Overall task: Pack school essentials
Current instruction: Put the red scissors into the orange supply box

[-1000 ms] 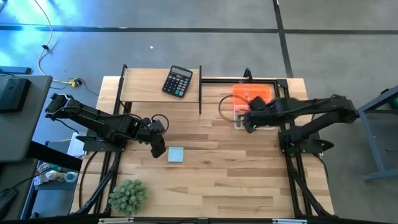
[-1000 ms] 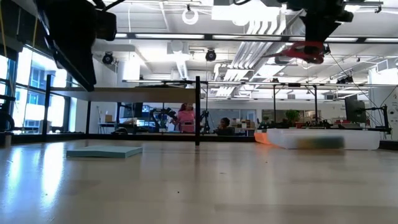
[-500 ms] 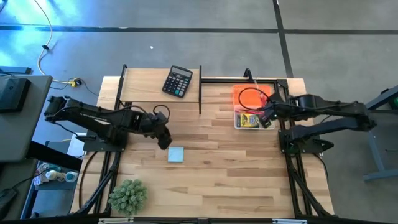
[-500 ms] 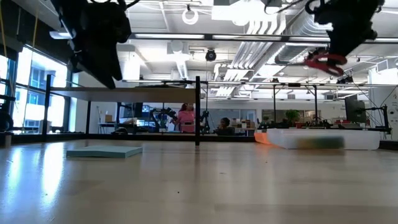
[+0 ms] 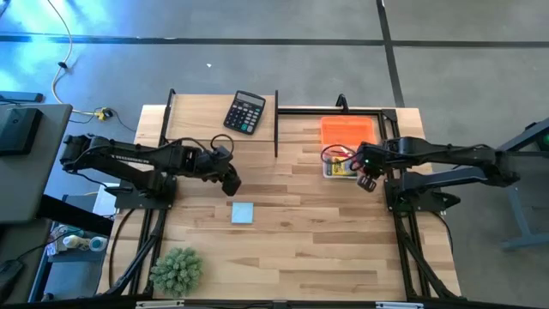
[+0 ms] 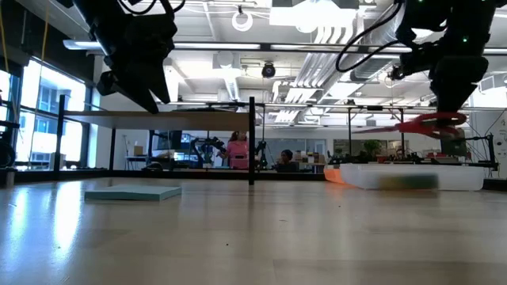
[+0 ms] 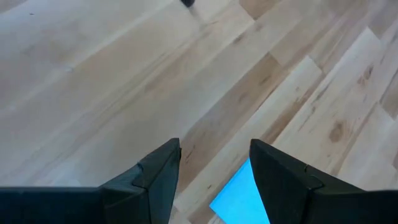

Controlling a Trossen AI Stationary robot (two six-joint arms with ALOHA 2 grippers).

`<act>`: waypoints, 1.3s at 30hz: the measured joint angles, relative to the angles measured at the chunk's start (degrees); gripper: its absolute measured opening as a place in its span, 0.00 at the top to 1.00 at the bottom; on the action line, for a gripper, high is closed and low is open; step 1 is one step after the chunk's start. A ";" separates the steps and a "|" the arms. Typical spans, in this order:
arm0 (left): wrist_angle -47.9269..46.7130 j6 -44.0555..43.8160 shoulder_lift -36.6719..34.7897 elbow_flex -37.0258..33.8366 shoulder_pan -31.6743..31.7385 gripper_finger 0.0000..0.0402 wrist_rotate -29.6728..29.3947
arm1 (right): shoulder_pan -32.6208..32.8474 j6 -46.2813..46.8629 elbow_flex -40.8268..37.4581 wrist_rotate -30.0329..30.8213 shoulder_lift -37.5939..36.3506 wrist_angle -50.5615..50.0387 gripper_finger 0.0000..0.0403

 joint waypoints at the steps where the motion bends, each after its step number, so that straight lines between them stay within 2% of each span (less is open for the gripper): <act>1: -0.02 0.00 0.02 0.00 0.17 0.54 -0.02 | -0.10 -2.36 0.08 -0.02 0.63 0.09 0.95; 4: 0.00 0.02 0.01 0.00 0.49 0.54 -0.07 | -0.17 -6.70 0.14 -0.10 3.24 -0.23 0.95; 16: -0.02 0.01 0.01 0.00 0.50 0.54 -0.20 | 0.44 -6.61 0.18 -0.57 14.75 -0.40 0.95; 24: -0.01 0.04 0.01 0.00 0.50 0.54 -0.20 | 0.35 -3.60 1.43 -0.66 17.38 -0.96 0.95; 39: -0.02 0.07 0.01 0.00 0.50 0.54 -0.20 | -3.12 -6.79 3.44 0.21 25.72 -1.26 0.95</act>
